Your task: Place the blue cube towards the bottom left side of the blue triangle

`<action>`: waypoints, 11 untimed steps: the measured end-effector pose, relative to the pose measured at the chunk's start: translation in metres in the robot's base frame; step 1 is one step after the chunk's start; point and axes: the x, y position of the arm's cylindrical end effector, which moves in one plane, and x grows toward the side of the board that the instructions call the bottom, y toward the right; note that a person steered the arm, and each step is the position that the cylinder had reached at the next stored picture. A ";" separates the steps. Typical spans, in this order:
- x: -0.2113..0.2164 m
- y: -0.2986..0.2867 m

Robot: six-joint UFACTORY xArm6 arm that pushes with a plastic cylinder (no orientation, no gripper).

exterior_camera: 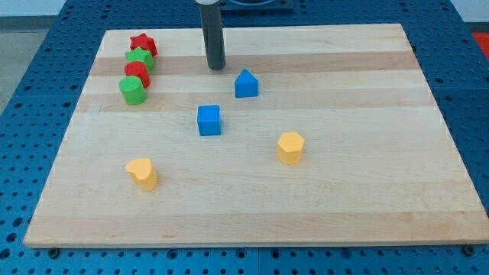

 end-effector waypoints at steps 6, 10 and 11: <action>0.183 -0.049; 0.129 0.007; 0.124 0.006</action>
